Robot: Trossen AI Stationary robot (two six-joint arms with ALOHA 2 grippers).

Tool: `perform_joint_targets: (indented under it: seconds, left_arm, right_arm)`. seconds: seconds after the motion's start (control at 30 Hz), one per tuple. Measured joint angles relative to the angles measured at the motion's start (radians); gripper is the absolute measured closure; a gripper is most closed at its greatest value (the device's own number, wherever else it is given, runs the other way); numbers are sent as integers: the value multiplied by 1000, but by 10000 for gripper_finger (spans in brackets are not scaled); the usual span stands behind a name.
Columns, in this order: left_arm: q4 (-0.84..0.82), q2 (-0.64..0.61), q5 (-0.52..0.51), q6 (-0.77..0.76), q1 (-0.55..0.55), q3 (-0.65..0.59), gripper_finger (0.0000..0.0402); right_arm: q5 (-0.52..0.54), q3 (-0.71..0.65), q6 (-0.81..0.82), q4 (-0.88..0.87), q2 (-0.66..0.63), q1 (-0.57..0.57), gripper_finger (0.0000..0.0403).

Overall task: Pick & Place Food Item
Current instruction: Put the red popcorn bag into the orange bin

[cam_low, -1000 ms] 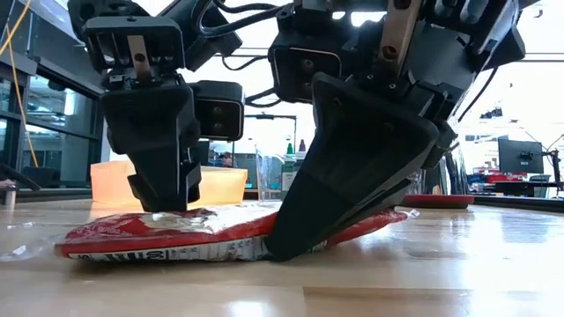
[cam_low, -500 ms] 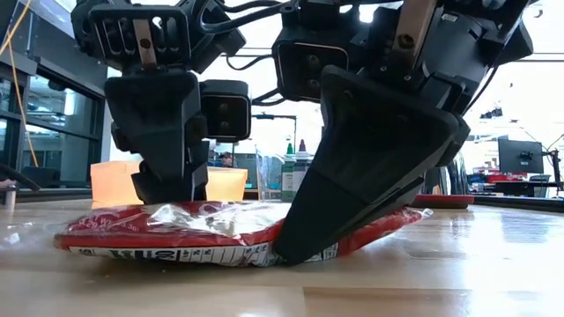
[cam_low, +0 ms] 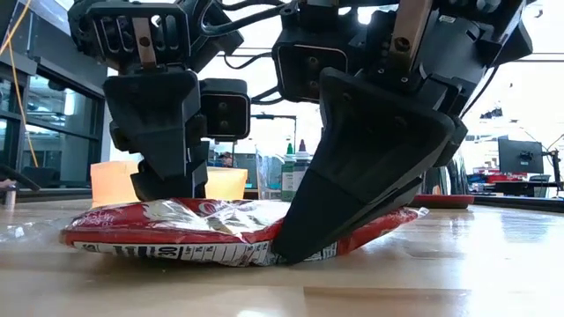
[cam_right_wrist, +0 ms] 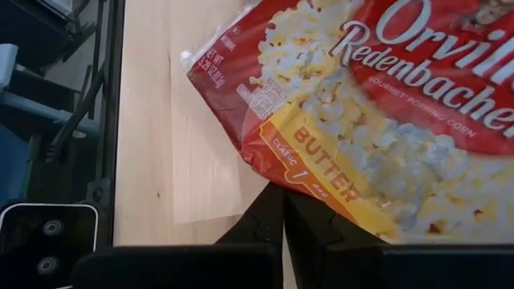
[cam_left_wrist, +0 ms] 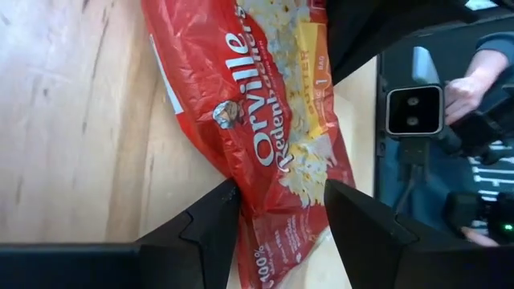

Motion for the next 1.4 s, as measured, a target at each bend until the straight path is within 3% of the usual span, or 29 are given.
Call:
perform_joint_targets:
  seconds: [0.43, 1.07, 1.4]
  left_arm:
    - [-21, 0, -47, 44, -8, 2, 223]
    - [79, 1, 42, 12, -15, 0, 226]
    - [76, 16, 38, 9, -28, 2, 314]
  right_arm:
    - [23, 0, -45, 49, 0, -2, 400]
    - [34, 0, -10, 50, 0, -3, 400]
    - [39, 0, -10, 46, 0, -3, 400]
